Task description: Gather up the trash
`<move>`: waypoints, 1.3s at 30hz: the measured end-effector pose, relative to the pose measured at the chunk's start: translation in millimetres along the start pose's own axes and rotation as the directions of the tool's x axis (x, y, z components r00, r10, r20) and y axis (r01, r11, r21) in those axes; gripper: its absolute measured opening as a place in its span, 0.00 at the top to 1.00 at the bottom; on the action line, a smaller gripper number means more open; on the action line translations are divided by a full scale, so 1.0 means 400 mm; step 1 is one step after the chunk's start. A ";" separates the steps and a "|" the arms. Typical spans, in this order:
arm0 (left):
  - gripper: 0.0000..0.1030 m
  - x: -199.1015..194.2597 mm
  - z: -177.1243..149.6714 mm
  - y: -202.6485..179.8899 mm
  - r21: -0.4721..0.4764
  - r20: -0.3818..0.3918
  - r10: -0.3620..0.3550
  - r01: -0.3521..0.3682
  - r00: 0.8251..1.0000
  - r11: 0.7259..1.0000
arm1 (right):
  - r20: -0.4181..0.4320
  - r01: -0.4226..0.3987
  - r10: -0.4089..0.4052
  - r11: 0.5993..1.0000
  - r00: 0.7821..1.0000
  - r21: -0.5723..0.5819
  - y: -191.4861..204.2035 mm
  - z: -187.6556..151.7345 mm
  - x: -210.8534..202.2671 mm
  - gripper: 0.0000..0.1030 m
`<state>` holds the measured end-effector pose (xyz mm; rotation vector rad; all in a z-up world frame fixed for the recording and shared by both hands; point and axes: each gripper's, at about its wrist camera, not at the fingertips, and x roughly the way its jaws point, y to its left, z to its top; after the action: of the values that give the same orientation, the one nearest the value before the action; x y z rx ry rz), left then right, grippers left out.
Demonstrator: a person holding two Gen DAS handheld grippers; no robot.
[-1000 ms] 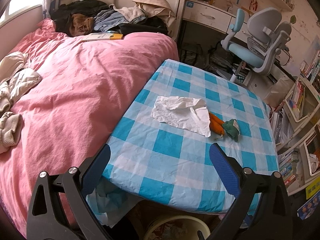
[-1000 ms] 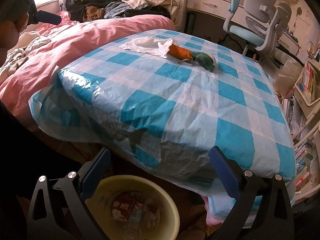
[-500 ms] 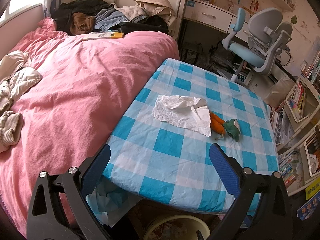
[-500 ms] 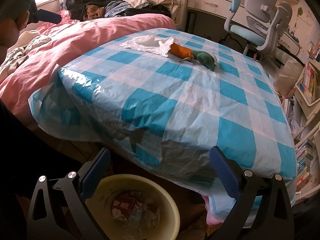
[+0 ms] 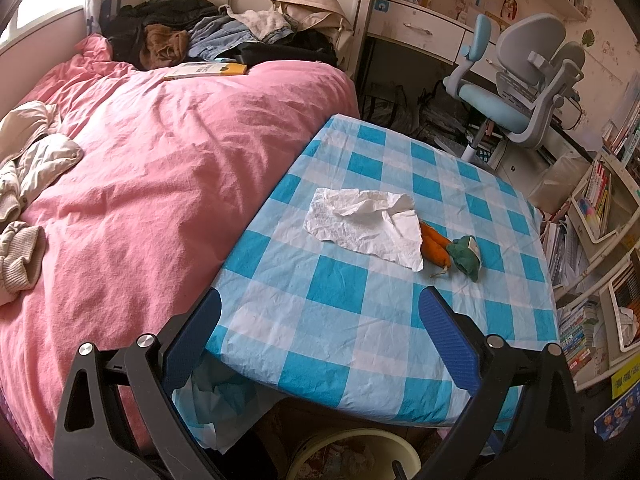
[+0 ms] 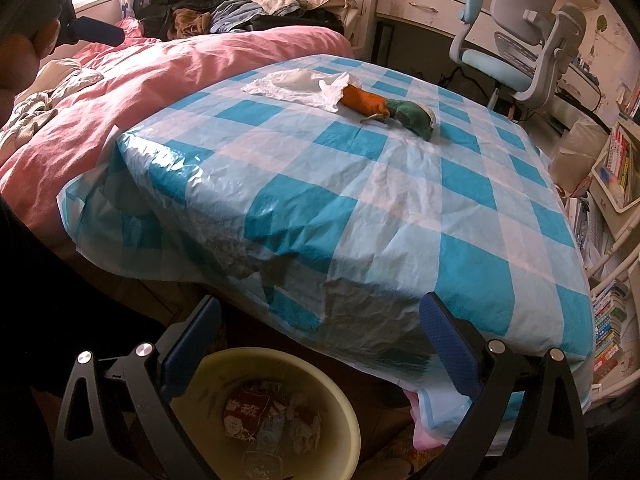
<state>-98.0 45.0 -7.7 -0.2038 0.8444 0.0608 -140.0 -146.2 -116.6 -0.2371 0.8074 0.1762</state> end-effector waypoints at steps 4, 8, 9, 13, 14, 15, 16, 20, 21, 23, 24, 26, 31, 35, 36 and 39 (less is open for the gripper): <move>0.07 0.000 0.000 0.000 0.001 0.000 0.001 -0.001 1.000 1.000 | -0.001 0.000 0.000 1.000 1.000 0.000 0.001 -0.001 0.000 0.08; 0.07 0.001 -0.002 0.001 0.000 0.000 0.001 -0.001 1.000 1.000 | -0.002 -0.001 0.001 1.000 1.000 -0.002 0.002 -0.003 0.001 0.08; 0.07 0.001 -0.002 0.002 0.000 0.000 0.001 -0.001 1.000 1.000 | -0.003 -0.001 0.001 1.000 1.000 -0.001 0.002 -0.003 0.001 0.08; 0.07 0.001 -0.001 0.001 -0.001 0.000 0.001 -0.001 1.000 1.000 | -0.002 -0.001 0.001 1.000 1.000 -0.001 0.002 -0.001 0.002 0.08; 0.07 0.001 -0.001 0.001 0.000 0.000 0.001 -0.001 1.000 1.000 | -0.003 -0.001 0.001 1.000 1.000 -0.001 0.002 -0.002 0.001 0.08; 0.07 0.002 0.000 0.000 0.000 -0.001 0.001 -0.001 1.000 1.000 | -0.003 -0.002 0.002 1.000 1.000 -0.001 0.003 -0.002 0.001 0.08; 0.07 0.002 0.000 0.000 -0.001 -0.001 0.001 -0.001 1.000 1.000 | -0.003 -0.001 0.001 1.000 1.000 -0.002 0.002 0.001 0.002 0.08; 0.07 0.002 0.000 0.001 -0.001 -0.002 0.001 -0.001 1.000 1.000 | -0.004 -0.002 0.002 1.000 1.000 -0.003 0.005 -0.004 0.003 0.08; 0.07 0.002 0.001 0.000 -0.001 -0.002 0.001 -0.001 1.000 1.000 | -0.004 -0.002 0.002 1.000 1.000 -0.003 0.004 -0.001 0.004 0.08; 0.07 0.002 0.000 0.001 -0.001 -0.002 0.001 -0.001 1.000 1.000 | -0.005 -0.002 0.002 1.000 1.000 -0.003 0.005 -0.003 0.003 0.08; 0.07 0.001 -0.001 0.002 -0.002 -0.002 0.000 0.000 1.000 1.000 | -0.005 -0.002 0.002 1.000 1.000 -0.003 0.005 -0.002 0.004 0.08; 0.07 0.002 0.000 0.001 -0.002 -0.003 0.000 0.000 1.000 1.000 | -0.006 -0.003 0.003 1.000 1.000 -0.004 0.005 -0.001 0.004 0.08; 0.07 0.002 -0.005 0.002 -0.002 -0.004 -0.001 0.001 1.000 1.000 | -0.011 -0.007 0.007 1.000 1.000 -0.007 0.008 -0.006 0.007 0.08; 0.07 0.004 -0.002 0.002 -0.002 -0.005 0.001 -0.001 1.000 1.000 | -0.015 -0.010 0.010 1.000 1.000 -0.012 0.011 -0.005 0.008 0.08; 0.07 0.004 -0.002 0.003 -0.003 -0.006 0.002 -0.002 1.000 1.000 | -0.016 -0.010 0.010 1.000 1.000 -0.013 0.011 -0.002 0.009 0.08; 0.07 0.003 -0.006 0.010 -0.012 -0.005 0.009 -0.009 1.000 1.000 | -0.013 -0.009 0.008 1.000 1.000 -0.025 0.015 -0.001 0.006 0.08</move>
<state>-99.6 48.3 -10.7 -0.2114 0.8498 0.0734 -140.2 -140.2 -119.4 -0.2591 0.8195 0.1932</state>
